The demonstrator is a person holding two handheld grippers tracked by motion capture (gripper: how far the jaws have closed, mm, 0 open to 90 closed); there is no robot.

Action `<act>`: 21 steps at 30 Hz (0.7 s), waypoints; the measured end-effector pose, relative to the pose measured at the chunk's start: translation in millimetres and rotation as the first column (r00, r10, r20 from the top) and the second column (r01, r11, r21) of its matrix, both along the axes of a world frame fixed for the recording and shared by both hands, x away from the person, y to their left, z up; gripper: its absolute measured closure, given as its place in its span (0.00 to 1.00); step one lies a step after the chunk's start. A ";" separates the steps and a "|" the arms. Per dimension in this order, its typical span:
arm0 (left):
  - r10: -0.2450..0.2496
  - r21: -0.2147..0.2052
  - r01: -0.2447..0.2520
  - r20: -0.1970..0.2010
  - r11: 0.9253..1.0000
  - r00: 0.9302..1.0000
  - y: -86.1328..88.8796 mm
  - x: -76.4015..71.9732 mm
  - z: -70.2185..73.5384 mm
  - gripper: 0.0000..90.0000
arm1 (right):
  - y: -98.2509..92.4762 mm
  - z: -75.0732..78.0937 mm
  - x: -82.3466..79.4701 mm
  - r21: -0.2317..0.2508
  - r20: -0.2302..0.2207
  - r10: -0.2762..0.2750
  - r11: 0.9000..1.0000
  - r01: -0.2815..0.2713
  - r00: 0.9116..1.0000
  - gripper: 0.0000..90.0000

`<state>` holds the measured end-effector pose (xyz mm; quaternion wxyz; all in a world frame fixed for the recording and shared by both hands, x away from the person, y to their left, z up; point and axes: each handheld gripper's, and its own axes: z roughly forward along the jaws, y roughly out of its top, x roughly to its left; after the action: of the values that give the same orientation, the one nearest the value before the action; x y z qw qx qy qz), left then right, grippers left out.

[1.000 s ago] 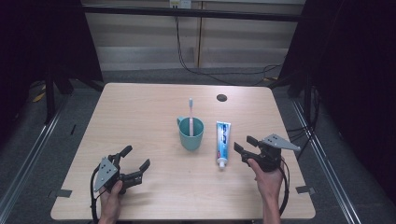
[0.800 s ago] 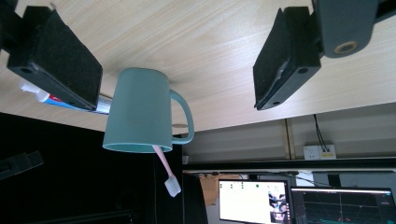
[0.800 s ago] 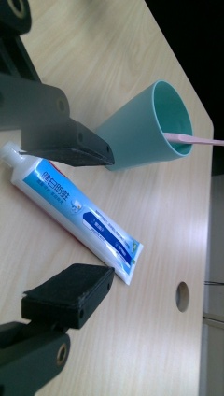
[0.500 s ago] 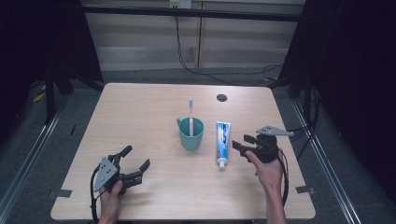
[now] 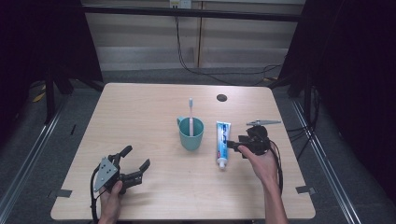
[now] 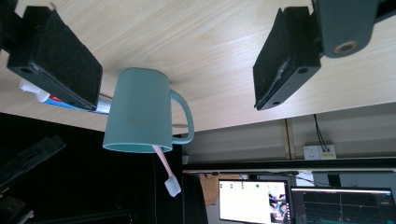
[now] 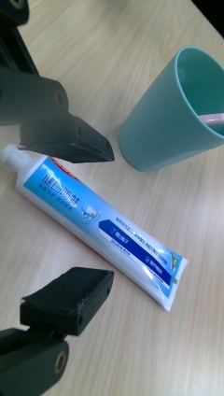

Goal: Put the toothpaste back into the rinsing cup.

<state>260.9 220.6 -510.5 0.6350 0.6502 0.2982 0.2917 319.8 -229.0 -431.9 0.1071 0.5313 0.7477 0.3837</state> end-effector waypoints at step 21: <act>-0.002 -0.001 0.002 0.000 1.000 1.000 -0.1 0.1 0.0 0.18 | 20.2 -0.4 41.8 -0.085 -0.220 0.044 0.994 -0.064 0.974 0.42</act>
<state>261.0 220.5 -510.5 0.6359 0.6500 0.2975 0.2909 361.7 -208.8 -432.3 0.0383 0.5441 0.7860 0.2910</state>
